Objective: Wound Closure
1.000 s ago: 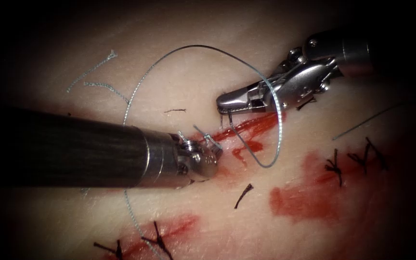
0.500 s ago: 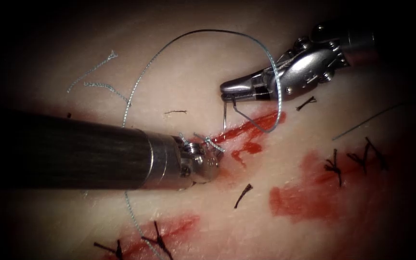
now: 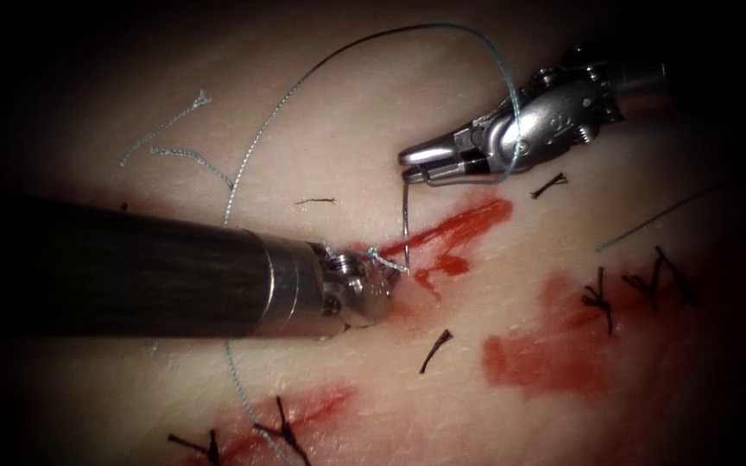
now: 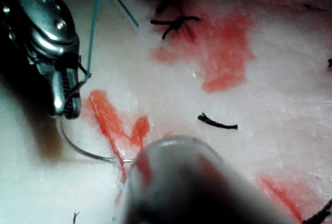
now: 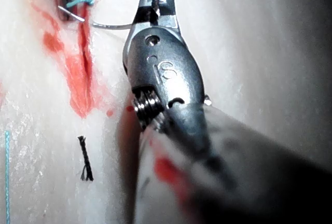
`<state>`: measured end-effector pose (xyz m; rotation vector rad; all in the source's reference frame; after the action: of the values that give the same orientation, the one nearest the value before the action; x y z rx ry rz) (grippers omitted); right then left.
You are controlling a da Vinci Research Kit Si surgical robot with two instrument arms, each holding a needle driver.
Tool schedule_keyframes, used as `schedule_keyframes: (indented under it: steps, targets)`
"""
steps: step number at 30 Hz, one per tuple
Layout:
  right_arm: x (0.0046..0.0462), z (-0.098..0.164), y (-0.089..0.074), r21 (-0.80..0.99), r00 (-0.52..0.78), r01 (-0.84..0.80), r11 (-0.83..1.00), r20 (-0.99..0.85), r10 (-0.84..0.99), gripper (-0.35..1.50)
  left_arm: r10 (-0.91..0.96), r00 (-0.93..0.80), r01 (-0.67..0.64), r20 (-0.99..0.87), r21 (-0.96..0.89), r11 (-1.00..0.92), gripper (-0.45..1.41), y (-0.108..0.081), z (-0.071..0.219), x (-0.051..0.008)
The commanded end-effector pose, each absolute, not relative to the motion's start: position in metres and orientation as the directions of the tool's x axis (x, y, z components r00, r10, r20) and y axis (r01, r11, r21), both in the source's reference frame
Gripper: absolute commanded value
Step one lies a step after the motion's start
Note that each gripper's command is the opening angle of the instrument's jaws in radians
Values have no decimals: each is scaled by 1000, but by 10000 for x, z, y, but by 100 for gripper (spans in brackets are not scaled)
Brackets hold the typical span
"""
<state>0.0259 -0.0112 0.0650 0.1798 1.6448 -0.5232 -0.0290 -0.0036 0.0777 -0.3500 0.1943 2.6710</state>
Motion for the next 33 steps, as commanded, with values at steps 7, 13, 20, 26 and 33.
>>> schedule_keyframes:
  steps: [7,13,20,26,33]
  targets:
    - [260,675,-122,-27,-52,559,829,-999,2,-35,407,-871,-440,-276,67,-896,-45,-36,774,-296]
    - [260,682,-122,104,9,529,842,-993,117,-35,414,-850,-430,-326,-24,-903,-45,-36,755,-299]
    - [261,693,-116,240,26,490,838,-965,261,-35,410,-823,-367,-393,-184,-912,-45,-32,730,-299]
    - [262,696,-101,203,-8,464,862,-972,233,-35,344,-839,-278,-422,-210,-937,-45,-24,722,-293]
    - [263,677,-82,105,-62,434,895,-987,145,-35,308,-843,-230,-440,-223,-947,-45,-35,730,-305]
